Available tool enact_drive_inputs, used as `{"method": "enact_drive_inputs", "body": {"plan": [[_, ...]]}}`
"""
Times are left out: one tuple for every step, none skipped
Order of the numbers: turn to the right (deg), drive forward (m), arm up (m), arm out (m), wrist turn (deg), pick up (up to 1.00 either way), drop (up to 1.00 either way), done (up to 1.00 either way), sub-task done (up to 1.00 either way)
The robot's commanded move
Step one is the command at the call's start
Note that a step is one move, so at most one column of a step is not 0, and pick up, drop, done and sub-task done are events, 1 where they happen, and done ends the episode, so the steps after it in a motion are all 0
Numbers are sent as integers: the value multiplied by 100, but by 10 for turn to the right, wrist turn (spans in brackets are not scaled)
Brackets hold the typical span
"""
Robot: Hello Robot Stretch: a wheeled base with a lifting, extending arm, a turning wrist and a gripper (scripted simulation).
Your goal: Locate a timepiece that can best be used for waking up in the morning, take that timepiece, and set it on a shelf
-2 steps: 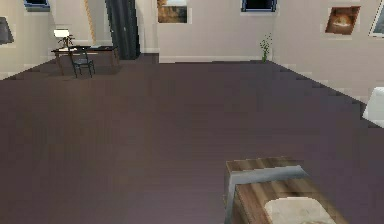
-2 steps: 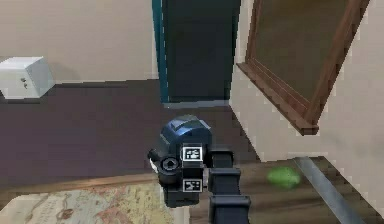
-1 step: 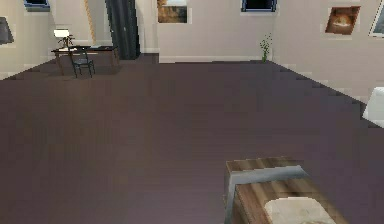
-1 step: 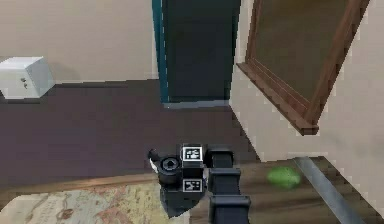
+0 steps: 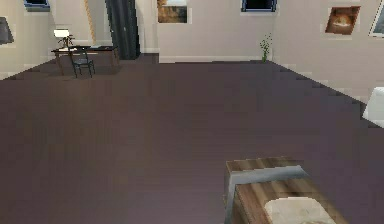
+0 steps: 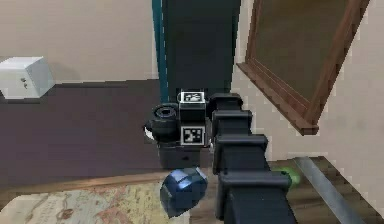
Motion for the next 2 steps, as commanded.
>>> {"method": "enact_drive_inputs", "body": {"plan": [[0,0,0,-8,0,0,0,0,0],[0,0,0,0,0,0,0,100,0]]}}
